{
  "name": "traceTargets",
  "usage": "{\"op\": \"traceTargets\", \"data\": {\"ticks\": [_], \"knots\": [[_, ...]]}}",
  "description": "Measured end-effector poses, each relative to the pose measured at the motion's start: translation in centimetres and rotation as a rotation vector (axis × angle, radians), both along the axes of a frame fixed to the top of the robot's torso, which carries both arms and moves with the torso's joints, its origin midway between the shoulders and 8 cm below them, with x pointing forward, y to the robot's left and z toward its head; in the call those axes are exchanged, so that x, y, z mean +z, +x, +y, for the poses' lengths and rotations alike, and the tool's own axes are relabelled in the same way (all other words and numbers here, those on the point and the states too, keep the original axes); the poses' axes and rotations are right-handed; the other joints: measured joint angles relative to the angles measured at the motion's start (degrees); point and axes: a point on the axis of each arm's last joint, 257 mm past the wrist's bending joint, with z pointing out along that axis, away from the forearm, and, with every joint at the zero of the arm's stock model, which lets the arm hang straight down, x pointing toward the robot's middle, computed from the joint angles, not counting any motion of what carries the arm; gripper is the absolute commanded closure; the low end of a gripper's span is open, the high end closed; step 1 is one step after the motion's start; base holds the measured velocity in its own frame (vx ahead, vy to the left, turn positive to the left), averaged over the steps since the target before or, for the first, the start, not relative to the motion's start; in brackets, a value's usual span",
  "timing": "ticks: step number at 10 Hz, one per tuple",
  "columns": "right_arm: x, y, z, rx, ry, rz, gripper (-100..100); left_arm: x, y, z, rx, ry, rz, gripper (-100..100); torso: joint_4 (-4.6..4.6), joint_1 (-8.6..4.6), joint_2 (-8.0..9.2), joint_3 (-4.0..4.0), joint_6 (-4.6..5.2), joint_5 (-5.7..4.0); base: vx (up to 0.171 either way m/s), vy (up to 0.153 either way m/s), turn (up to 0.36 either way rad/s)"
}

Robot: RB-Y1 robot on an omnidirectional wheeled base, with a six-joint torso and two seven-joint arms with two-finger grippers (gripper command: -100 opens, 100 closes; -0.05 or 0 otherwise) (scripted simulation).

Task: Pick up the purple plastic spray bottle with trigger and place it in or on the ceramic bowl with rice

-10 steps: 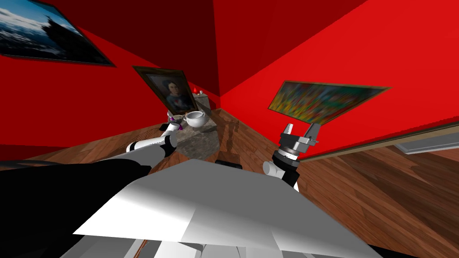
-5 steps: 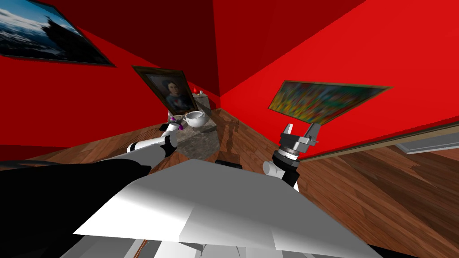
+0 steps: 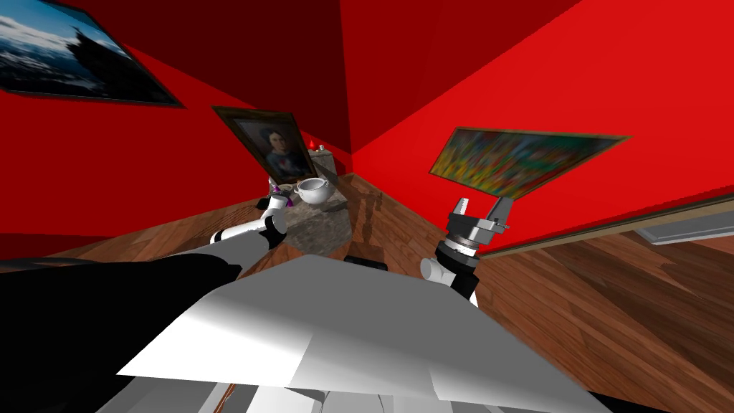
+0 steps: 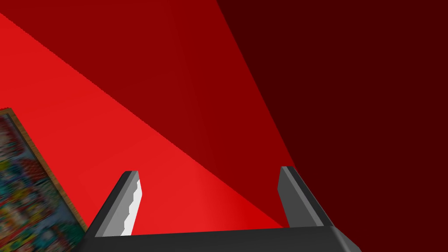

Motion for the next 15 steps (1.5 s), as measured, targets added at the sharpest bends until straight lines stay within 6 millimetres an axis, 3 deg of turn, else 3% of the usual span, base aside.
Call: {"op": "traceTargets", "data": {"ticks": [4,10,12,15], "knots": [[0.0,0.0,0.0,0.000,0.000,0.000,0,-0.1,1.2,-1.0,-0.006,0.012,0.005,100,-0.02,-0.29,-0.02,-0.01,-0.09,-0.03,-0.041,0.036,-0.003],[0.0,0.0,0.0,0.000,0.000,0.000,0,0.8,5.2,-5.5,-0.013,0.021,-0.054,100,0.06,0.01,0.17,0.11,-0.03,0.01,-0.049,0.076,-0.032],[0.0,0.0,0.0,0.000,0.000,0.000,0,-0.3,5.7,-6.7,-0.024,-0.003,-0.061,100,0.04,-0.24,0.02,0.04,-0.07,0.00,0.000,-0.005,0.012],[0.0,0.0,0.0,0.000,0.000,0.000,0,0.3,5.1,-6.2,-0.015,0.020,-0.048,100,0.06,-0.34,0.00,0.04,-0.09,-0.06,-0.015,0.017,-0.014]]}}
